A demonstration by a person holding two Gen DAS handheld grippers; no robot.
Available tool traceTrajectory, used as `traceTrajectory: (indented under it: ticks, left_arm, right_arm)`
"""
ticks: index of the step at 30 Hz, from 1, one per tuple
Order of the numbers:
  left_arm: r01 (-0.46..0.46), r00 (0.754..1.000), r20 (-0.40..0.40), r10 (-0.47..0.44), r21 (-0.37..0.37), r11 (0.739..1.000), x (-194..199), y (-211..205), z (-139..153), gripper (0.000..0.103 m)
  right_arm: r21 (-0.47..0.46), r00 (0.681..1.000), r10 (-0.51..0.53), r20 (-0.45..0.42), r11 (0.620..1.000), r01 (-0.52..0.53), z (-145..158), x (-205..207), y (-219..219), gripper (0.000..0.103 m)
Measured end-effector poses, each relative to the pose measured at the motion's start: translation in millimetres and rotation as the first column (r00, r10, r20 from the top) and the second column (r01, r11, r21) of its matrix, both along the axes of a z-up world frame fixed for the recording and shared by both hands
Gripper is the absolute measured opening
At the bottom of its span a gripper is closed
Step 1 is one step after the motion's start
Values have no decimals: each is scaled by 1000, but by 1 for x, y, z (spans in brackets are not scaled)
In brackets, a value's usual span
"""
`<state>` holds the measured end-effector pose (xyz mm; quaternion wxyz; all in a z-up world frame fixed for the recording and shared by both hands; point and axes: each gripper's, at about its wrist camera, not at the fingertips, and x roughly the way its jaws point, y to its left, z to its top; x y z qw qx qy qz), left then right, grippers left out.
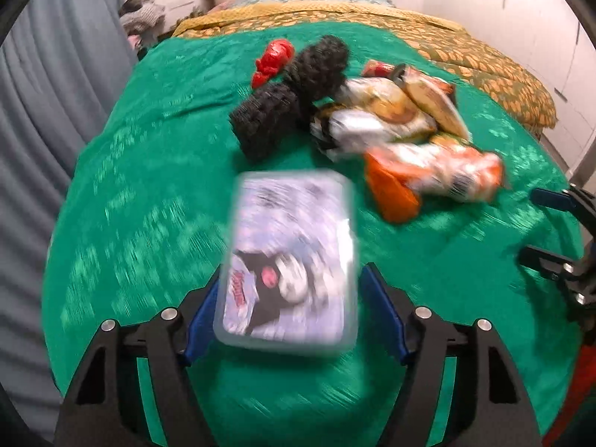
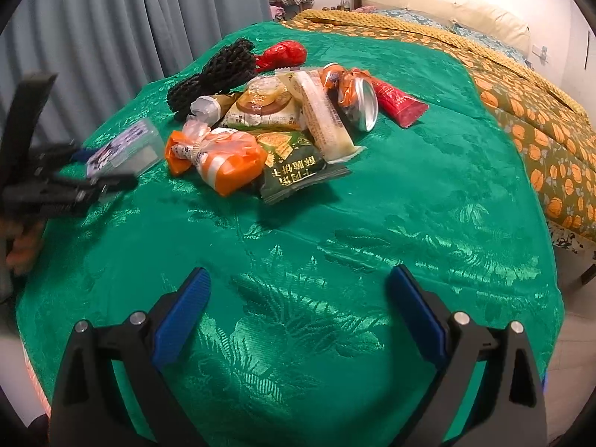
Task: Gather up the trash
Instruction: 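Grasp the purple box with the left tool while the right grasps the orange bag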
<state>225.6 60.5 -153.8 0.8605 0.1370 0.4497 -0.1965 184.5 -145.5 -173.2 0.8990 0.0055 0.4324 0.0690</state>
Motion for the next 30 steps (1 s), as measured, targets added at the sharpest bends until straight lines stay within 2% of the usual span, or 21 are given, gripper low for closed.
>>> traceTrajectory:
  ticks: [2, 5, 9, 11, 13, 17, 19, 21, 23, 24, 25, 26, 30]
  left_arm:
    - [-7, 1000, 7, 7, 4, 1000, -8, -2, 0, 73]
    - [-23, 999, 33, 22, 20, 1000, -14, -7, -3, 90]
    - [-69, 996, 50, 68, 24, 997, -10, -7, -6, 98]
    - [-86, 996, 34, 85, 3, 996, -7, -2, -7, 99]
    - [-116, 993, -4, 115, -44, 992, -3, 5, -9, 99]
    - [-142, 990, -6, 142, -50, 989, -2, 10, -10, 99]
    - [-143, 990, -6, 142, -49, 989, -2, 9, -10, 99]
    - [-142, 990, -7, 142, -50, 989, -1, 9, -10, 99]
    - [-142, 990, -7, 142, -51, 989, -1, 9, -10, 99]
    - [-142, 990, -7, 142, -51, 988, -1, 9, -10, 99]
    - [-142, 990, -7, 142, -52, 988, -1, 9, -10, 99]
    - [-142, 990, -7, 142, -51, 988, -1, 9, -10, 99]
    - [-142, 990, -7, 142, -51, 989, -1, 9, -10, 99]
  right_arm:
    - [4, 1000, 0, -2, 1000, 0, 0, 0, -1, 94]
    - [3, 1000, 2, -6, 1000, -2, 0, 1, 0, 94]
    - [29, 1000, 3, -5, 1000, -3, 0, 0, -3, 95]
    - [44, 1000, 12, -1, 999, -12, 1, 0, -5, 94]
    - [55, 998, 61, 14, 997, -62, 6, 3, -3, 94]
    - [-5, 981, 180, 73, 984, -180, 26, 24, 12, 94]
    - [-32, 968, 243, 58, 970, -242, 30, 42, 22, 93]
    - [-54, 958, 285, 18, 957, -284, 28, 61, 32, 84]
    - [-64, 949, 314, -3, 947, -314, 24, 75, 42, 70]
    - [-61, 945, 326, -17, 943, -327, 23, 80, 47, 67]
    - [-65, 943, 333, -20, 941, -333, 22, 82, 52, 59]
    - [-59, 941, 338, -24, 939, -339, 23, 81, 55, 47]
    - [-34, 948, 315, -40, 948, -316, 30, 67, 56, 46]
